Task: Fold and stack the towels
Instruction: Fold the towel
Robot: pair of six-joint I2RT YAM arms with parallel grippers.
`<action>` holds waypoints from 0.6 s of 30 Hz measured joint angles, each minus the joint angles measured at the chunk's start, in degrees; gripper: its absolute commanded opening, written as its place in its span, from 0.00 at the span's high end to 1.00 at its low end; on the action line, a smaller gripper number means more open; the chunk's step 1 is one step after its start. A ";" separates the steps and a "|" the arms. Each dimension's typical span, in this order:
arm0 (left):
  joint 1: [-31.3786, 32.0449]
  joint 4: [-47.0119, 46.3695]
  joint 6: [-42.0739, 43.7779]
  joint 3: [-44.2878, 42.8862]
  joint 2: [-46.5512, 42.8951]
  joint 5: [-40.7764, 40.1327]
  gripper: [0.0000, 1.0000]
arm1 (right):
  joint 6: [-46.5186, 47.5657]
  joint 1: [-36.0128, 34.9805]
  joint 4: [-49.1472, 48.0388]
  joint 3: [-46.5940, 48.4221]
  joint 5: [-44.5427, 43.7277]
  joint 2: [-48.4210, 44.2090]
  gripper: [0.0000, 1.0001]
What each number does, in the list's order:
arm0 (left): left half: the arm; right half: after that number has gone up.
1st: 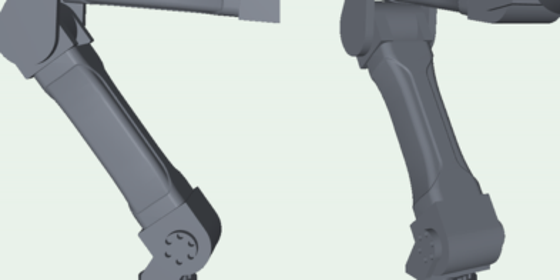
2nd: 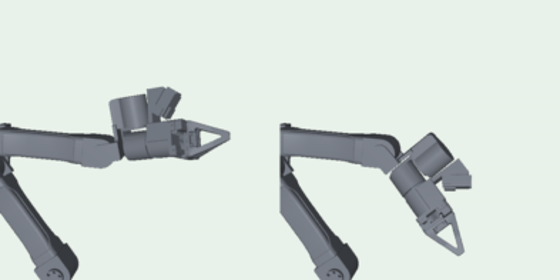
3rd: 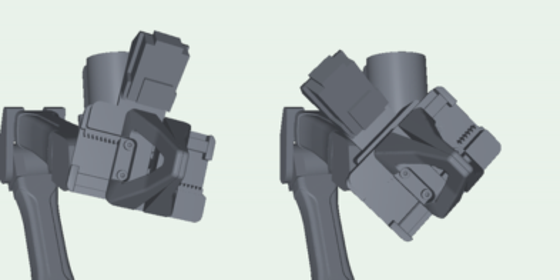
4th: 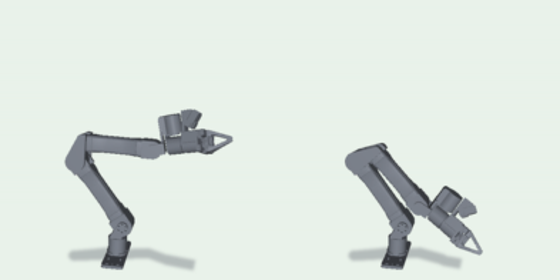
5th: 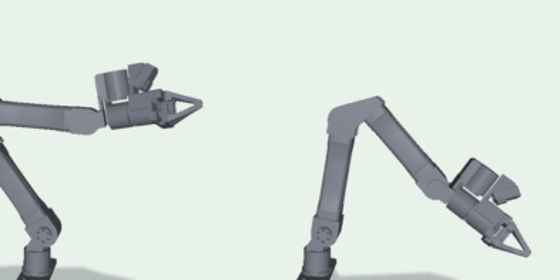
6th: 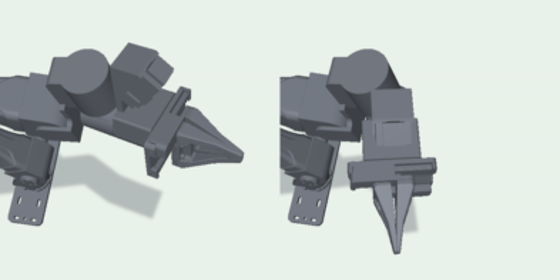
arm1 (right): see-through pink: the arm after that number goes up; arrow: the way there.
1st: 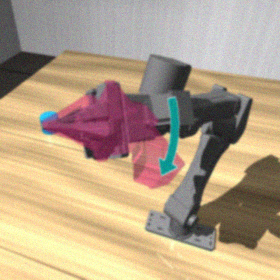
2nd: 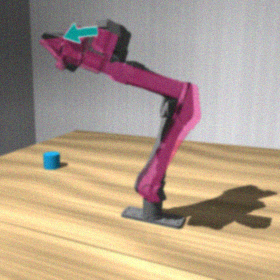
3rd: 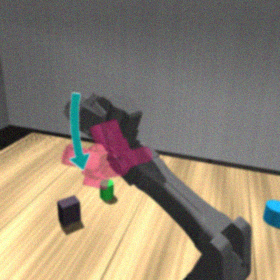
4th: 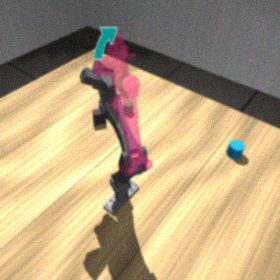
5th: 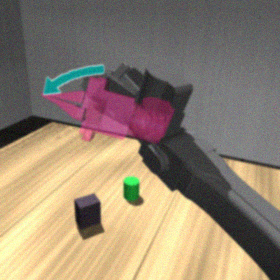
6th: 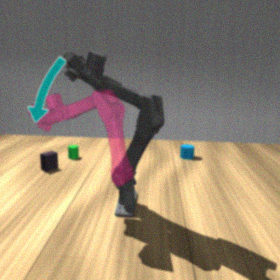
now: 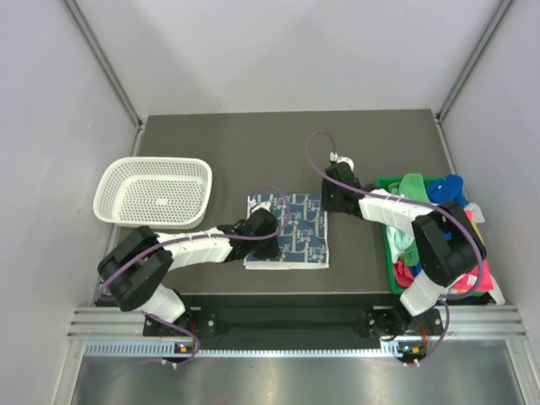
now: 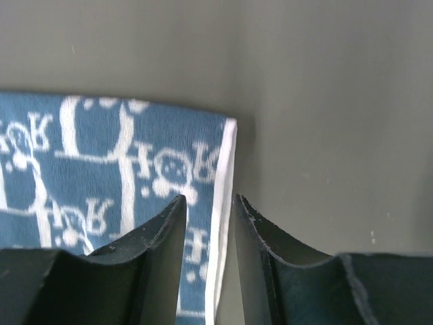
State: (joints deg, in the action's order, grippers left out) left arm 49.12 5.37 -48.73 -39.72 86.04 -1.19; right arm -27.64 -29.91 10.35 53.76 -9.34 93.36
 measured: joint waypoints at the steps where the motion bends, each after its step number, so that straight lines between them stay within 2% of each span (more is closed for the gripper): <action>1: 0.28 -0.31 -0.33 0.26 0.61 -0.09 0.91 | 0.00 0.15 -0.44 0.50 -0.04 0.72 0.66; 11: 1.22 -3.21 -1.77 0.52 2.01 -0.59 0.92 | -0.48 2.08 -2.25 2.27 0.07 6.60 0.92; 18: 1.40 -4.00 -2.32 0.52 2.38 -0.61 0.92 | -0.44 4.94 -2.97 2.67 1.51 7.02 0.93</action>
State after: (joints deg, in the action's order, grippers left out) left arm 50.52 1.37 -51.05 -39.20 88.42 -1.80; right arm -28.08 -24.97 7.38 56.42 -7.84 100.38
